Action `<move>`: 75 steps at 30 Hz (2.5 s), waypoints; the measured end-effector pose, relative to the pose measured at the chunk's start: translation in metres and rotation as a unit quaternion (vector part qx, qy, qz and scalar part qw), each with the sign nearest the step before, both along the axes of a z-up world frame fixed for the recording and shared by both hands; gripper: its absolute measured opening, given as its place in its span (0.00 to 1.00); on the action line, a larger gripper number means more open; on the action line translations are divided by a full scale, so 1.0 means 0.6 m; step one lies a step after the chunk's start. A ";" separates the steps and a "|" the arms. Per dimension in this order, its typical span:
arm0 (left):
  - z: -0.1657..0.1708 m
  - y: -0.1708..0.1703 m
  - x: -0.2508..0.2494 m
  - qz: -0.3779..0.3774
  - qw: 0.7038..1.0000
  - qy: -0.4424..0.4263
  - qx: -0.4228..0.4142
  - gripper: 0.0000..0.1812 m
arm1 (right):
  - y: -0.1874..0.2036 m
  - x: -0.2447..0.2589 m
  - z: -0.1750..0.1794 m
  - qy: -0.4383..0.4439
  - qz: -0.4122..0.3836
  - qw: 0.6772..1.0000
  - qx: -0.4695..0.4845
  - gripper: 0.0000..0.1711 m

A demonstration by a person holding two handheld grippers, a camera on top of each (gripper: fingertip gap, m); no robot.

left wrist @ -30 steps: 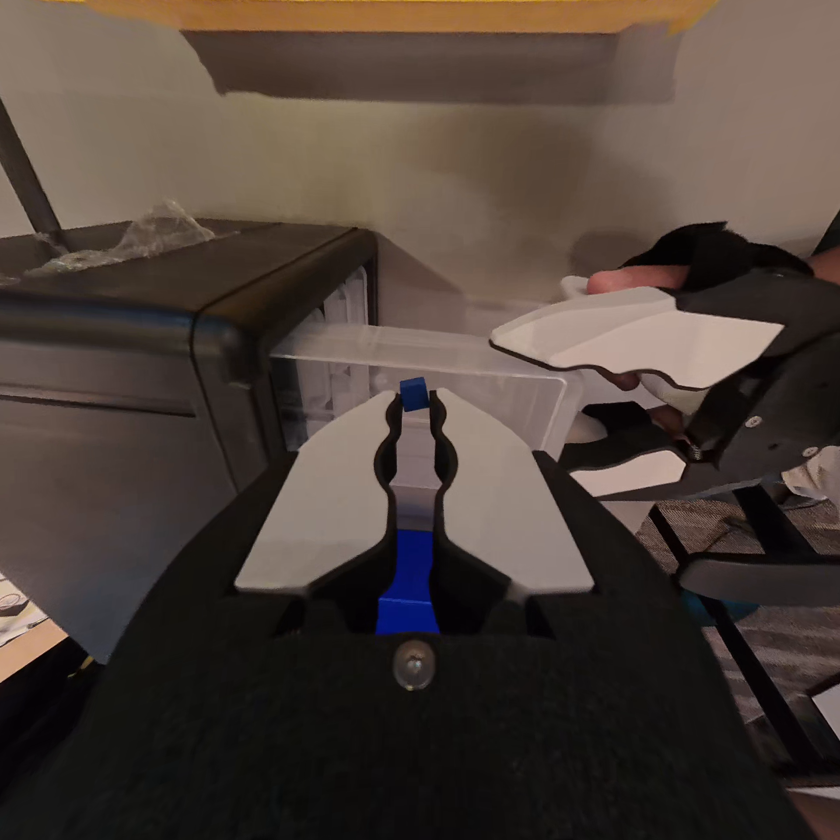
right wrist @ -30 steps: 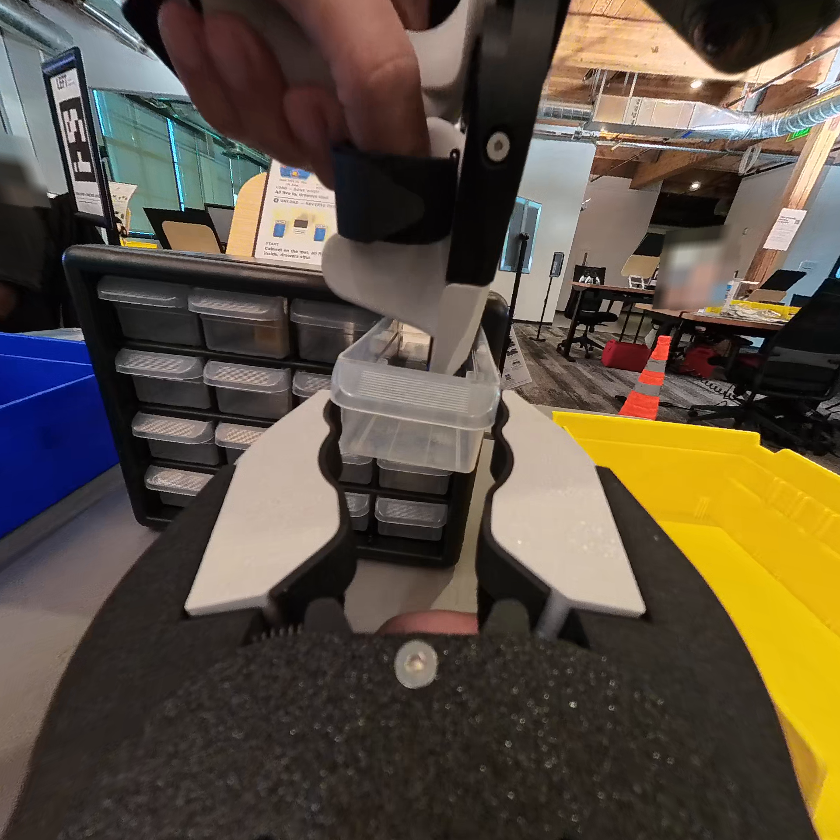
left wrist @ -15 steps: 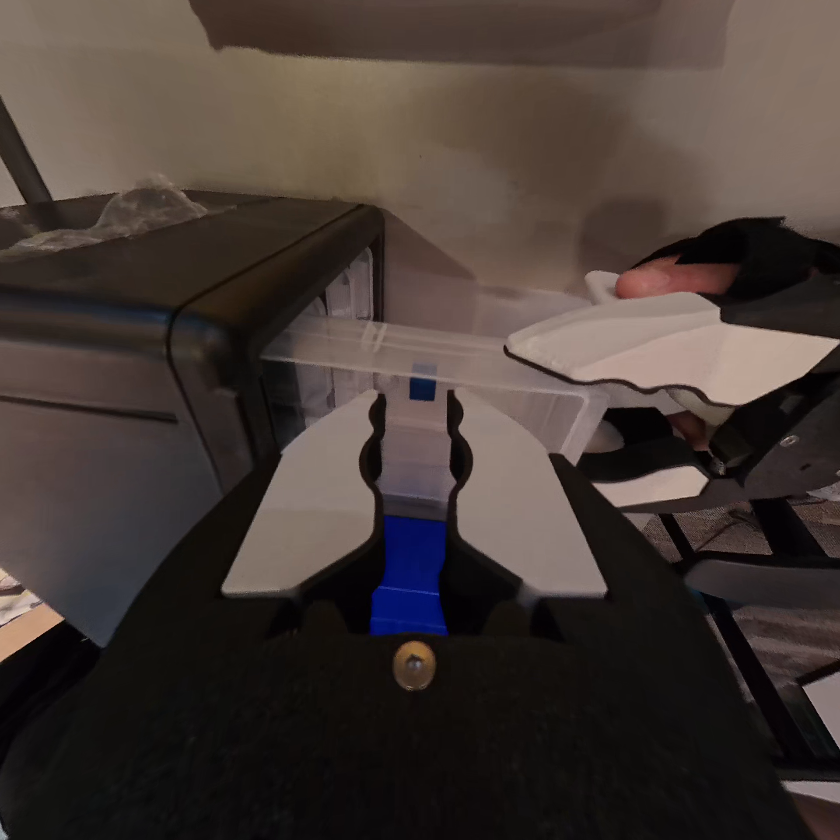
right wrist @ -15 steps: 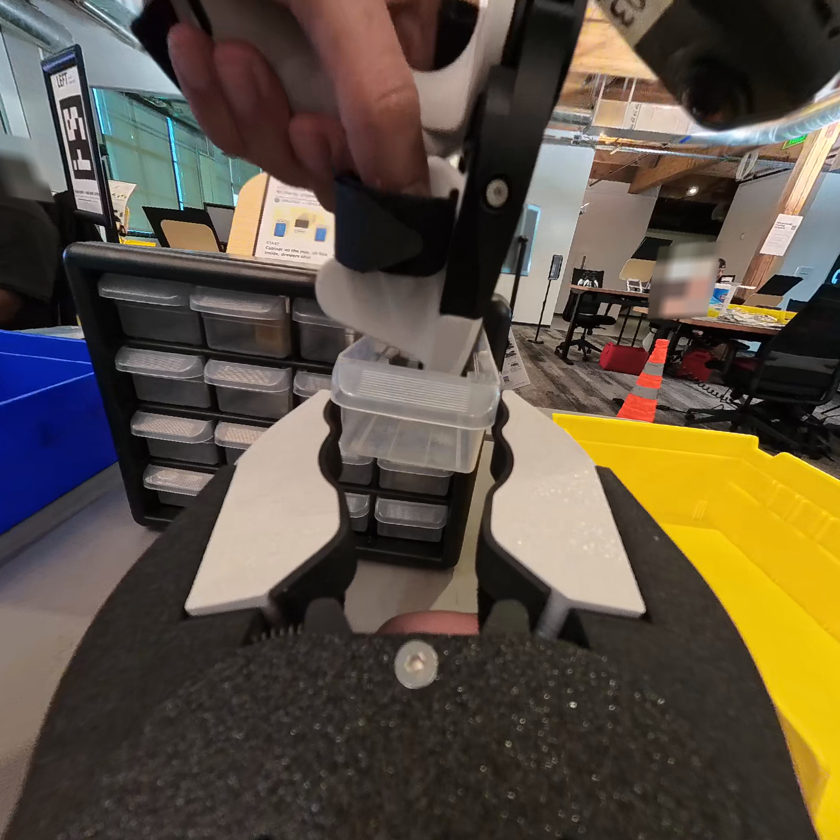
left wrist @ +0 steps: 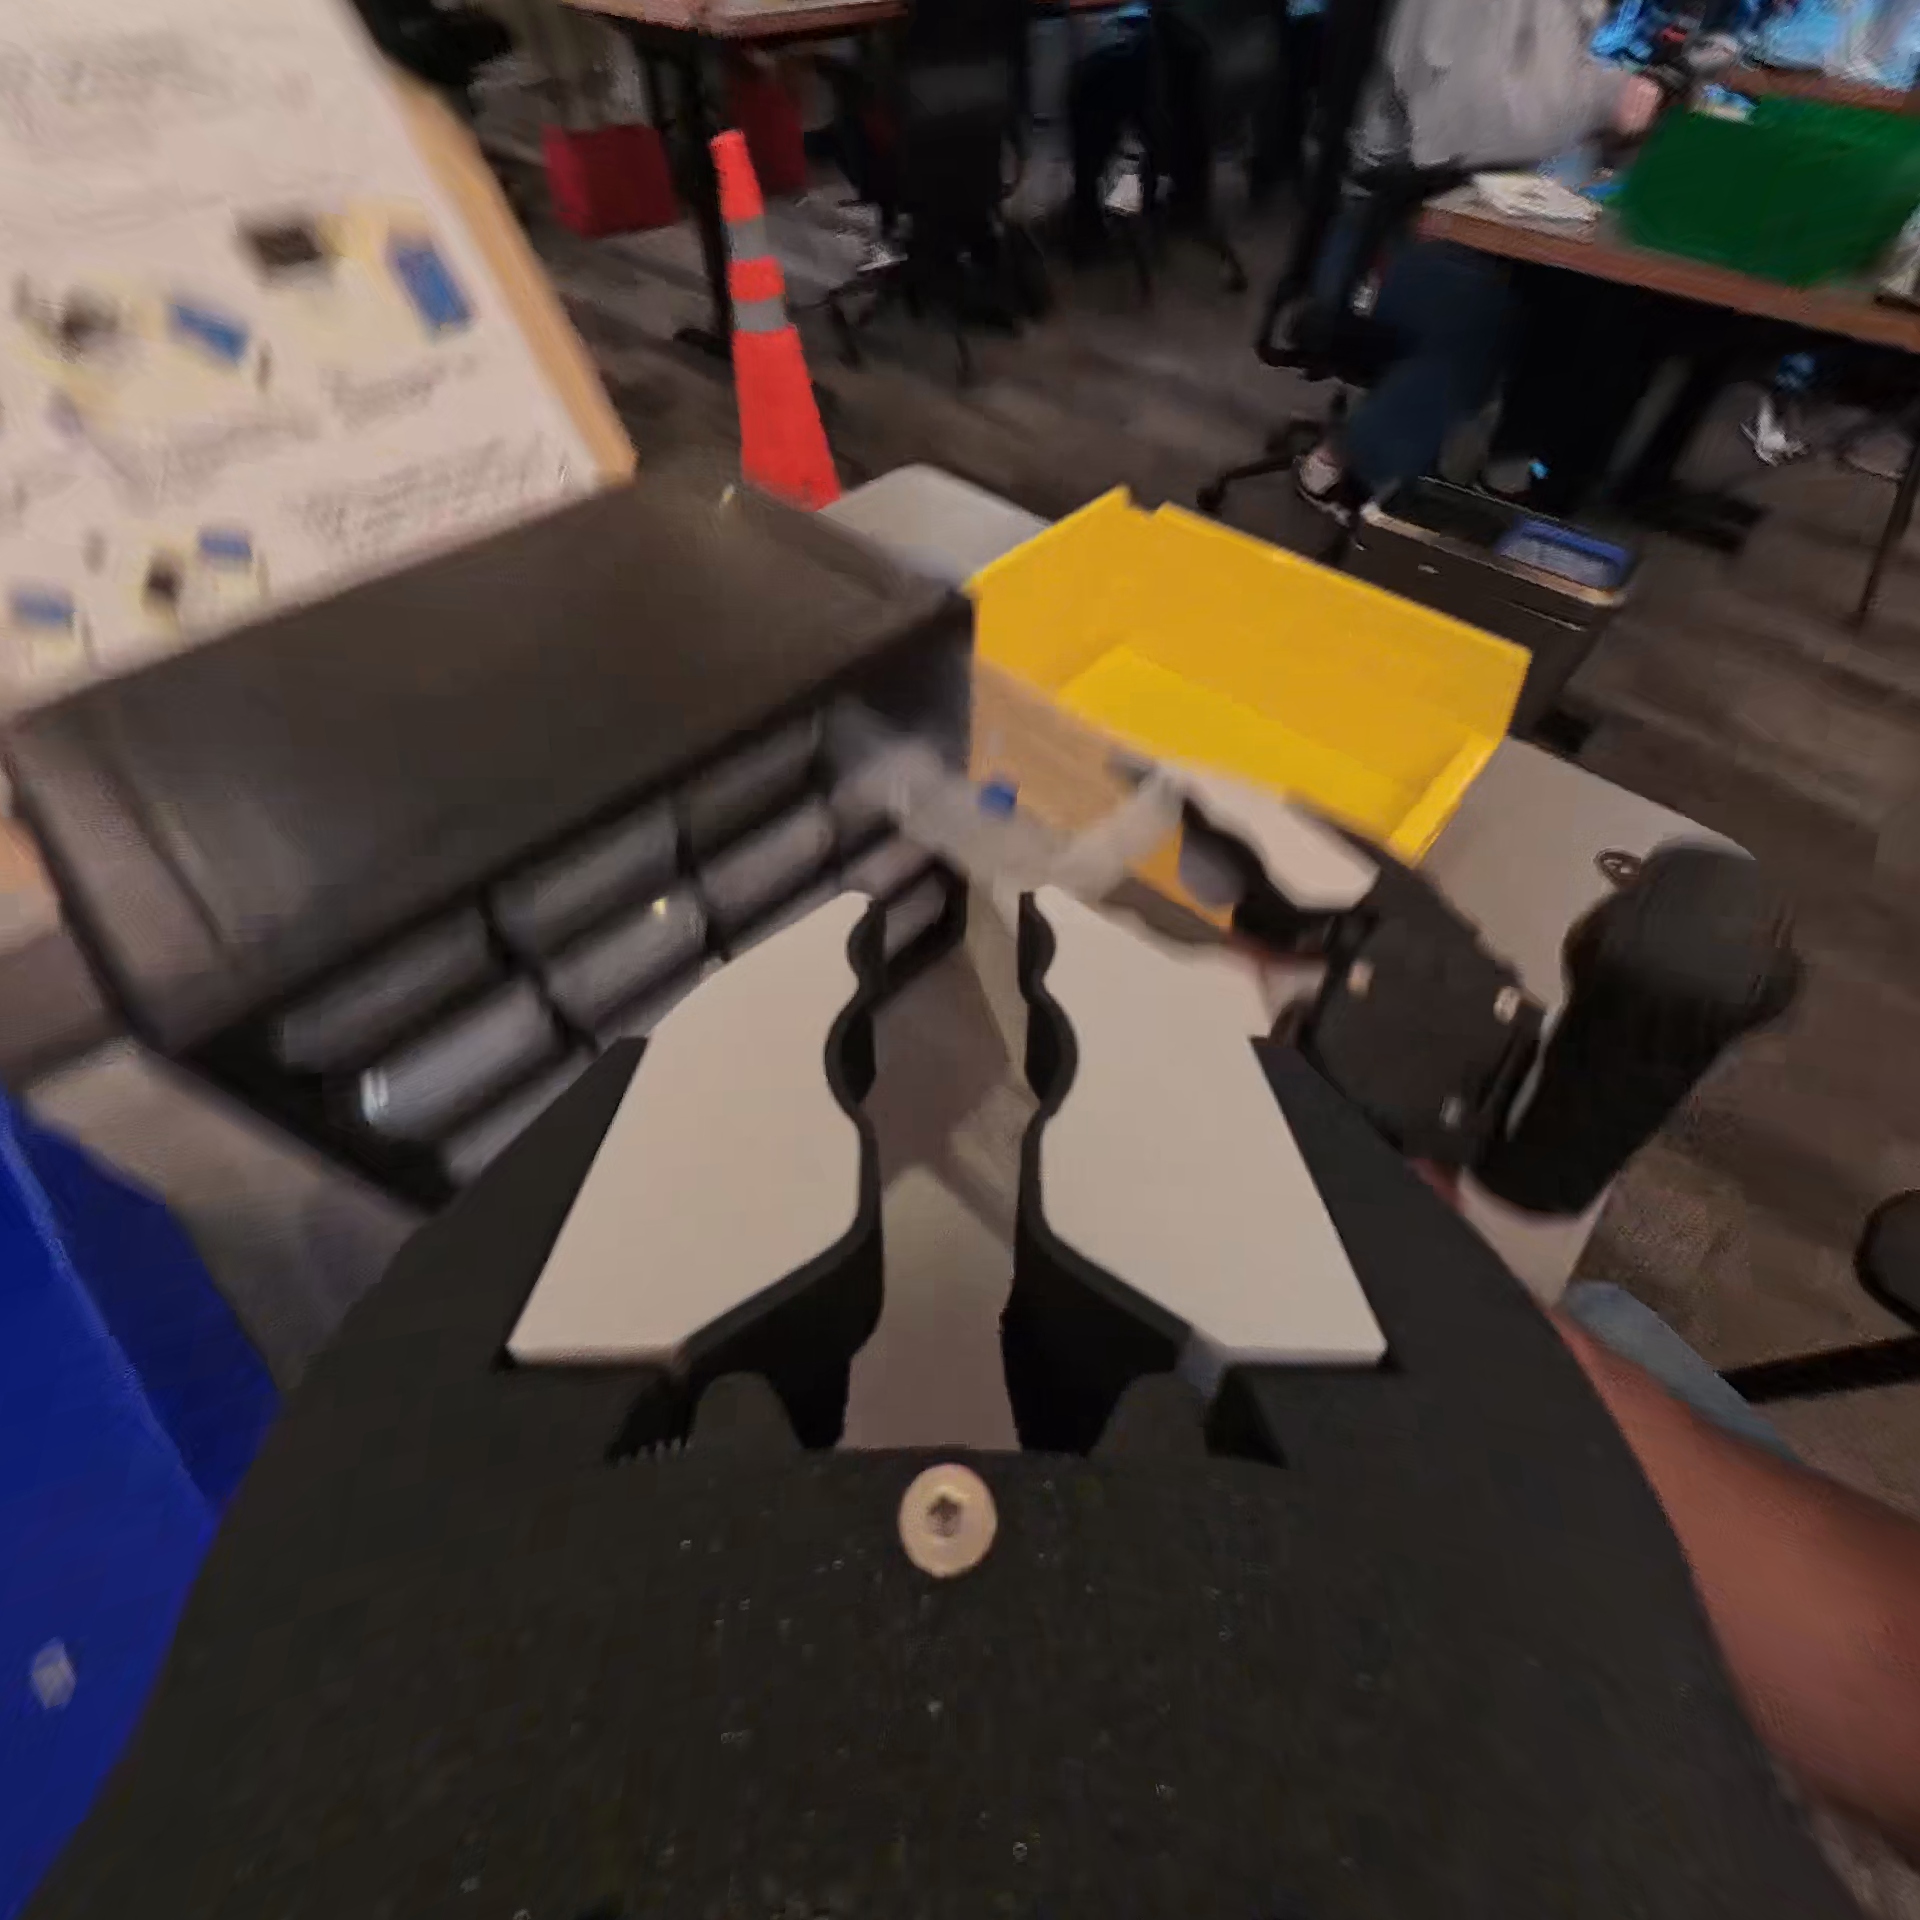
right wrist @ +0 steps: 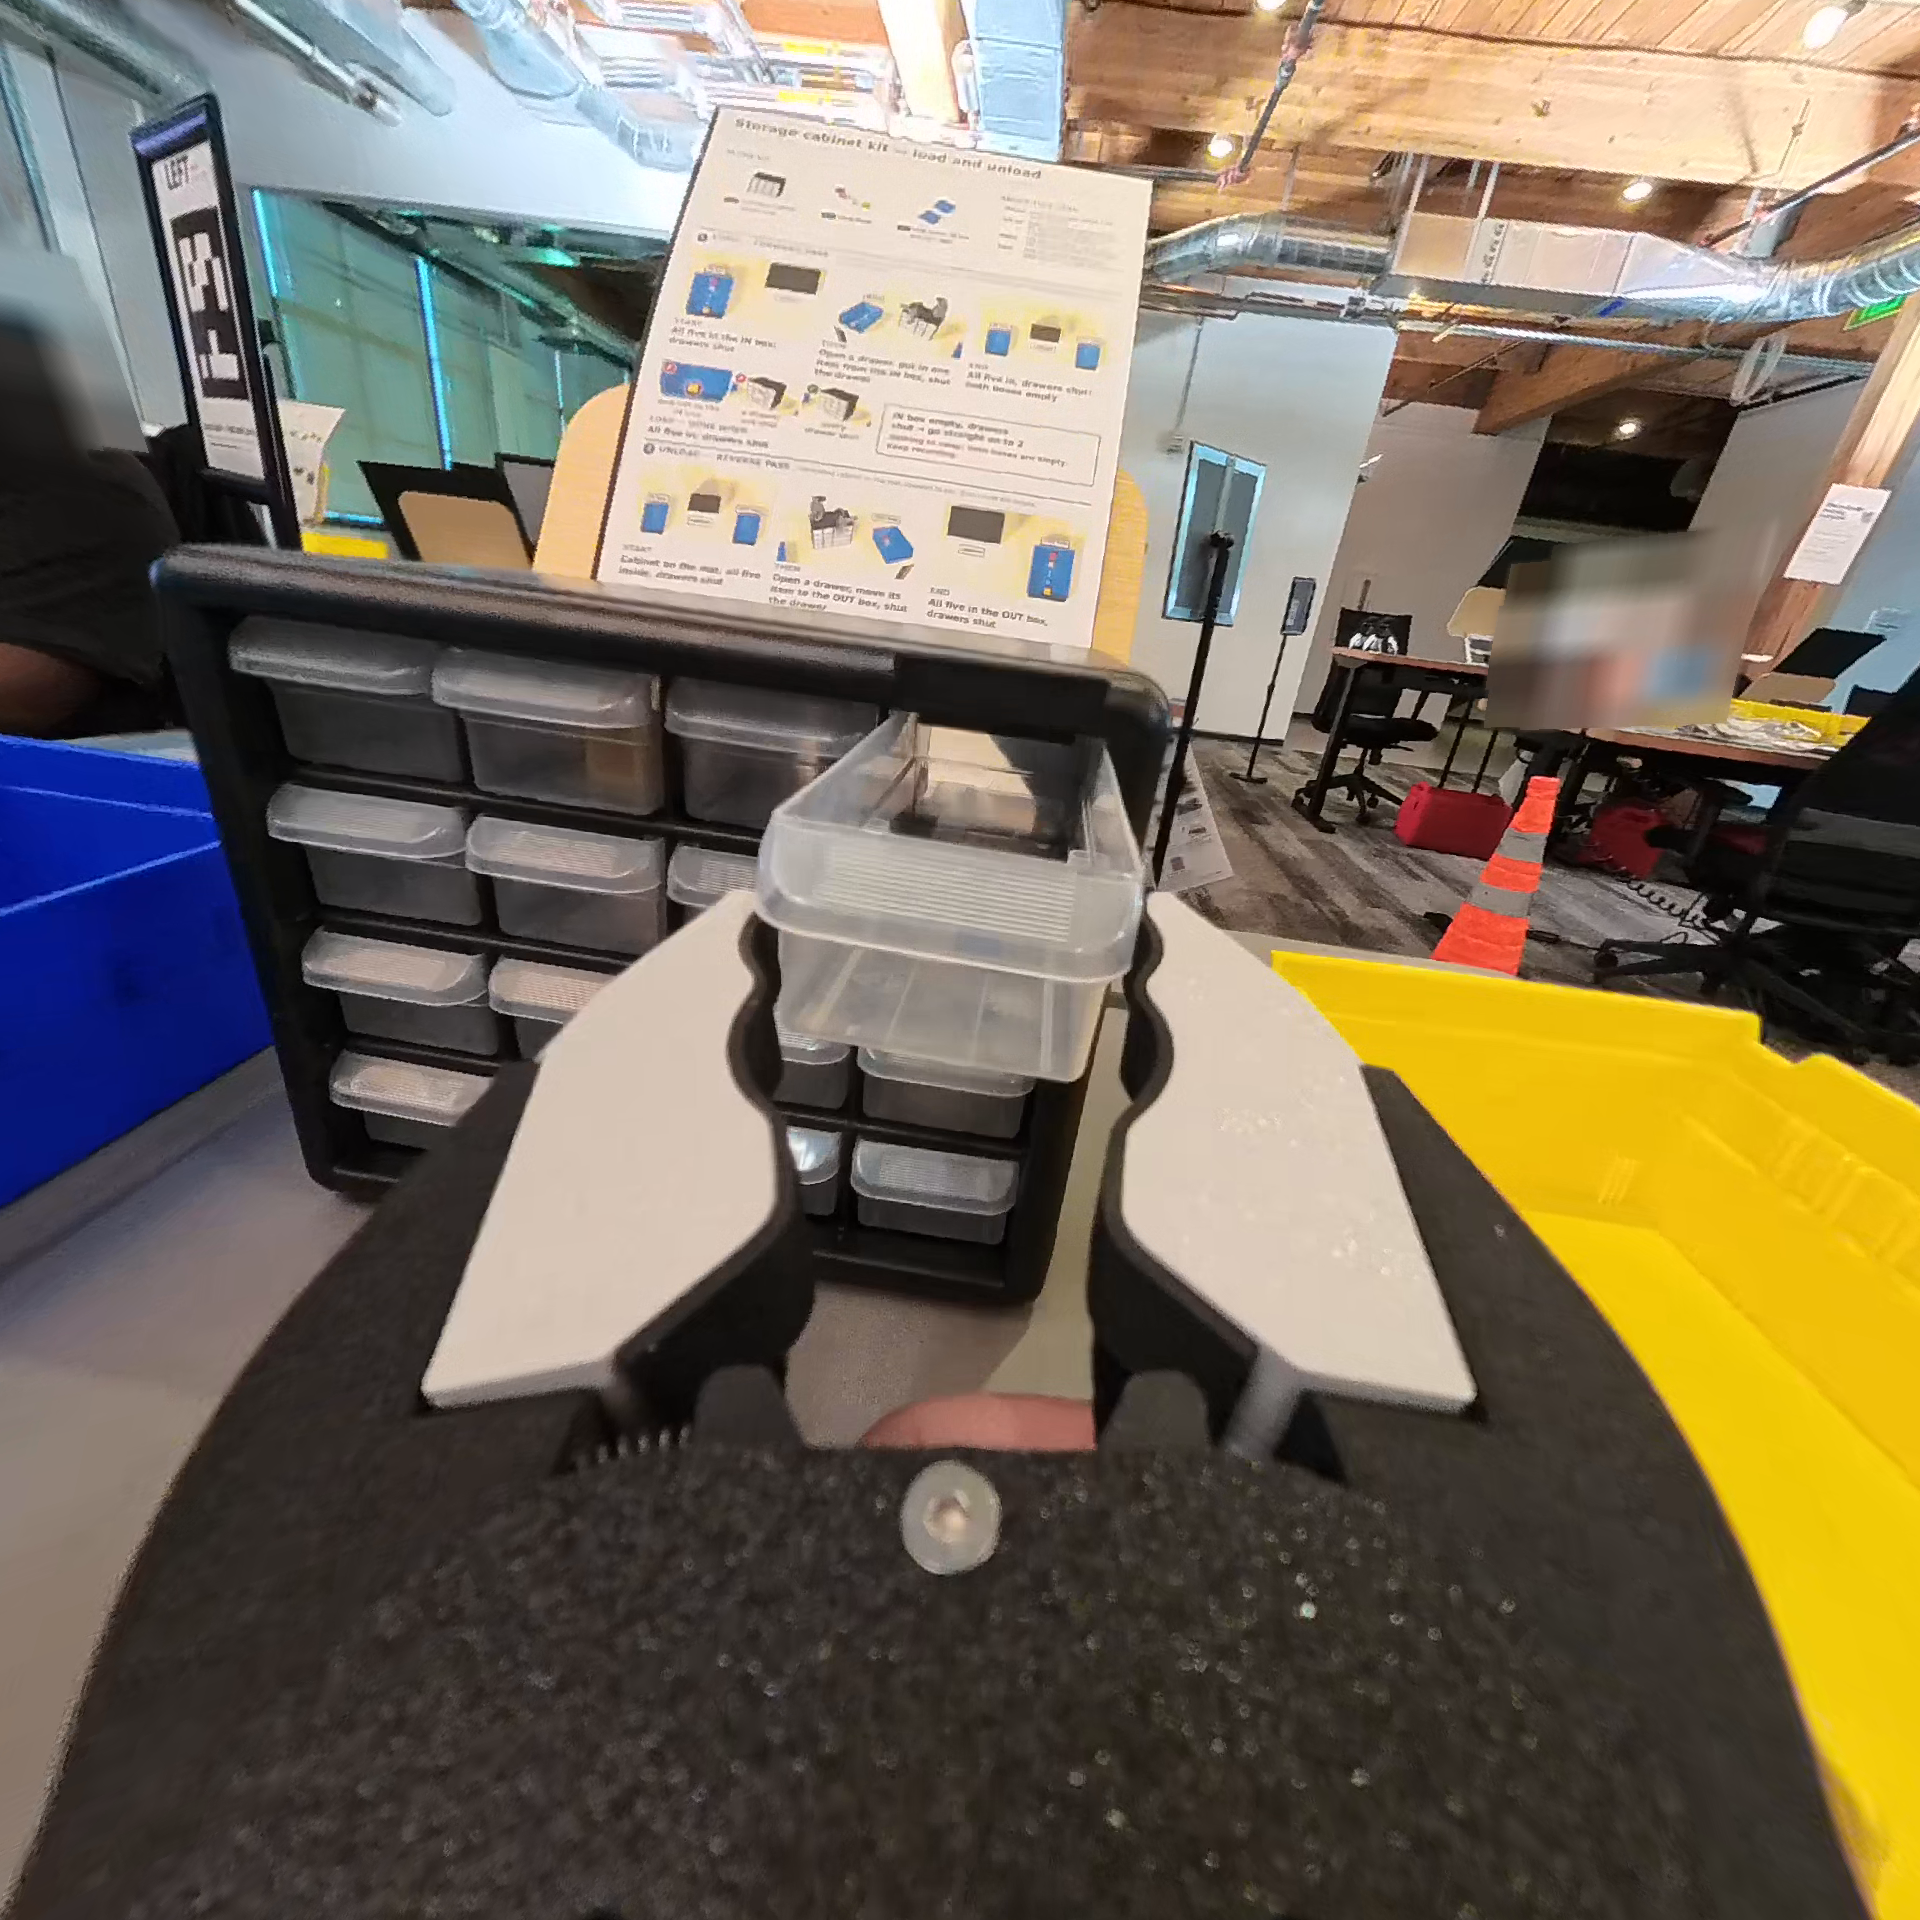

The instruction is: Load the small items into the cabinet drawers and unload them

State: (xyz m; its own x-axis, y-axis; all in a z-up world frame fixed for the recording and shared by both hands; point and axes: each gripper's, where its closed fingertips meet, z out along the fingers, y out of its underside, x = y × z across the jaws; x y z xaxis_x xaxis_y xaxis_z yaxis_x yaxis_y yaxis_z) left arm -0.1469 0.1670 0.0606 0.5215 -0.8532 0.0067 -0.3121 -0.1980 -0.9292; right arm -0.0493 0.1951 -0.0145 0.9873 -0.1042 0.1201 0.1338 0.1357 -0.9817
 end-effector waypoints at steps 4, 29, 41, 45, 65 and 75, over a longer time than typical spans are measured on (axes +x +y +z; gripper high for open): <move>-0.165 -0.036 -0.096 0.061 0.996 -0.005 -0.060 0.19 | 0.019 0.006 -0.001 0.004 0.019 0.999 -0.034 0.37; -0.297 -0.105 -0.154 0.106 0.993 -0.025 -0.041 0.25 | 0.054 0.014 -0.010 0.042 -0.007 0.998 -0.049 0.18; -0.301 -0.098 -0.162 0.109 0.992 -0.028 -0.056 0.25 | 0.123 0.029 -0.011 0.015 -0.024 0.997 -0.078 0.18; -0.304 -0.098 -0.162 0.105 0.992 -0.026 -0.057 0.25 | 0.133 0.027 -0.010 0.023 -0.015 0.997 -0.078 0.18; -0.312 -0.100 -0.160 0.100 0.992 -0.023 -0.072 0.26 | 0.030 -0.034 -0.080 0.024 0.083 0.990 -0.108 0.22; -0.312 -0.096 -0.166 0.105 0.991 -0.029 -0.080 0.26 | -0.022 -0.114 -0.124 0.009 0.165 0.972 -0.165 0.26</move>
State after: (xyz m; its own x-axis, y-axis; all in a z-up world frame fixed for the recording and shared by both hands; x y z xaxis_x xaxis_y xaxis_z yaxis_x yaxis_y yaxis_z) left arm -0.2462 0.1093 -0.1264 0.6827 -0.7111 0.1681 -0.1943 -0.3985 -0.8963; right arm -0.1180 0.1819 -0.0886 0.9627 0.2599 0.0751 0.1183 -0.1549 -0.9808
